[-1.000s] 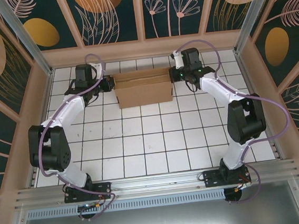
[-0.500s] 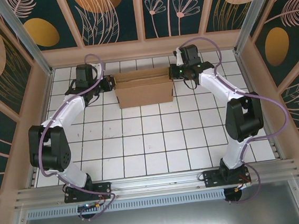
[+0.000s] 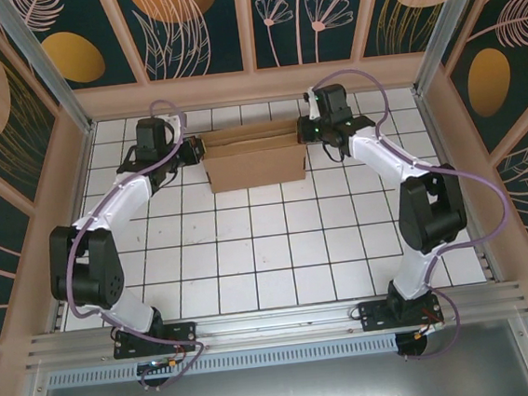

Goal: Fold the paper box

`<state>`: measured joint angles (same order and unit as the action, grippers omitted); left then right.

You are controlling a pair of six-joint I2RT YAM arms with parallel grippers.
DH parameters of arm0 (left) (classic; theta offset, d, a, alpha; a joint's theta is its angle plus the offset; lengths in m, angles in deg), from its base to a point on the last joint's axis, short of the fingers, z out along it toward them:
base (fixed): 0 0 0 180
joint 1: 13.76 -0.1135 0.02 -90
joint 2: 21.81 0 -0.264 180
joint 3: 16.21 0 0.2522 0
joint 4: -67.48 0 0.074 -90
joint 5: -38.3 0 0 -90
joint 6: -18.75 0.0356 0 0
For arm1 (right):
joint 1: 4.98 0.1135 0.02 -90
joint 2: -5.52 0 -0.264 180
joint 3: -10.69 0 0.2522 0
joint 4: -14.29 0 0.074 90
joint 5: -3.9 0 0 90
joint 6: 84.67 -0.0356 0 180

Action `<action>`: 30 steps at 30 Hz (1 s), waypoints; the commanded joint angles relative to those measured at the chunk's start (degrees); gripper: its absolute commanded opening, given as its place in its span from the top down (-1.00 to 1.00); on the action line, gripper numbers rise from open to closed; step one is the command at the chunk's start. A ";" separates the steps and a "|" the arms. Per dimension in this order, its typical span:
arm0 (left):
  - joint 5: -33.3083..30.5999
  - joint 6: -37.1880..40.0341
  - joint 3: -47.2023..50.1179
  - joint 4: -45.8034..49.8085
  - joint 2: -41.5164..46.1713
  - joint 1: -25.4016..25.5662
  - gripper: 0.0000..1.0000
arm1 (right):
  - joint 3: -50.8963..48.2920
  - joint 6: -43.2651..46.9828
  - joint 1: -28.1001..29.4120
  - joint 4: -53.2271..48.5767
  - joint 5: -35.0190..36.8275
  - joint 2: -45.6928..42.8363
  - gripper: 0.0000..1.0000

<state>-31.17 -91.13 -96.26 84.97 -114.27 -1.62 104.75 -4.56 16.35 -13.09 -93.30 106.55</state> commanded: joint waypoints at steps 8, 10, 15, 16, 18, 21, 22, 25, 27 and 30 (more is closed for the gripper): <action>-2.50 0.54 5.89 4.69 1.36 2.18 1.00 | -9.13 1.76 3.86 0.50 1.03 -2.16 1.00; -5.80 1.56 5.99 5.37 1.24 2.49 1.00 | -9.83 2.15 3.99 1.11 1.70 -2.53 1.00; -10.55 4.07 5.73 6.61 0.81 3.97 1.00 | -10.95 4.21 3.99 2.04 4.75 -3.26 1.00; -11.21 4.39 5.70 6.94 0.72 4.10 1.00 | -10.97 4.43 3.99 1.94 5.06 -3.27 1.00; -12.47 4.81 5.88 7.17 0.79 4.13 1.00 | -11.50 4.79 3.99 2.26 5.34 -3.39 1.00; -15.21 4.43 6.85 6.77 1.45 4.19 1.00 | -12.68 4.88 4.08 3.05 6.00 -4.02 1.00; -15.47 4.28 7.31 6.37 1.73 4.17 1.00 | -13.07 4.79 4.15 3.30 6.14 -4.09 1.00; -15.34 3.53 8.81 4.88 2.00 4.21 1.00 | -14.59 5.23 4.59 4.51 7.28 -4.81 1.00; -14.33 2.08 9.75 3.91 1.81 4.30 1.00 | -15.79 5.02 5.17 5.52 7.77 -5.33 1.00; -13.62 -1.02 12.56 1.64 1.93 4.31 1.00 | -17.71 3.42 5.75 7.59 9.14 -5.92 1.00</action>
<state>-44.30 -88.92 -88.76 78.45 -110.56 2.67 91.02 -0.56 20.15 0.70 -83.90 99.77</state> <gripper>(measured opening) 0.050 0.046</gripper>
